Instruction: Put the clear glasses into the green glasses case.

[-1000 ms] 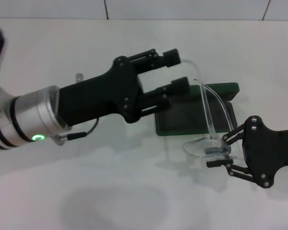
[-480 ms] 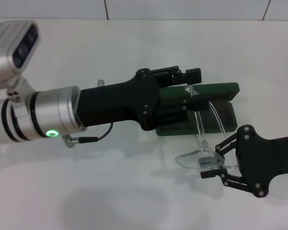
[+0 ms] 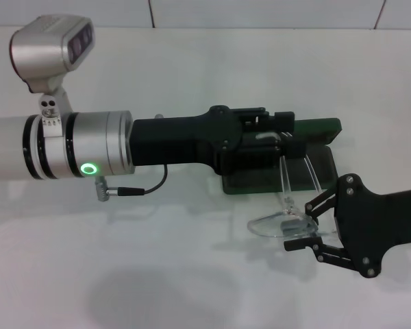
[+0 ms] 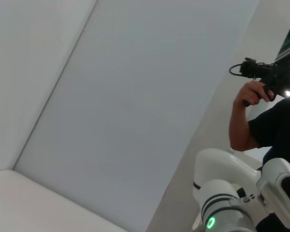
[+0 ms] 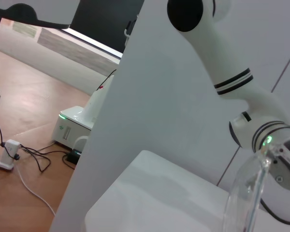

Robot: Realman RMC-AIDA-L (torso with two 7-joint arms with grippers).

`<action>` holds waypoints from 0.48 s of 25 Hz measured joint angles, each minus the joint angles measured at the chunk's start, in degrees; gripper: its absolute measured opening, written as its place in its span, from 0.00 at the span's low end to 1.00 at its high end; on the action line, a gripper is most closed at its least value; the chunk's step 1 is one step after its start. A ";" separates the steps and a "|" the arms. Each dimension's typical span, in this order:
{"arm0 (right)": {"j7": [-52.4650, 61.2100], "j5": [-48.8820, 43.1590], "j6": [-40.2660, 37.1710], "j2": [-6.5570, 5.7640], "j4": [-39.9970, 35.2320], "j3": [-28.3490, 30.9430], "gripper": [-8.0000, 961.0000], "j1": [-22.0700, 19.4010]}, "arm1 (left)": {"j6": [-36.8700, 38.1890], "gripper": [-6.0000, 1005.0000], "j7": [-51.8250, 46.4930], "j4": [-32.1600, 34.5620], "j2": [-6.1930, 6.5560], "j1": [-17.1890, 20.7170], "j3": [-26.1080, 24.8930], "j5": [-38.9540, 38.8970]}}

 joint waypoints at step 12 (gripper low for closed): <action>-1.75 0.00 0.00 -0.10 -1.41 0.41 0.14 -0.42 | -0.37 0.60 -3.45 -0.39 -0.09 -0.06 -0.01 1.27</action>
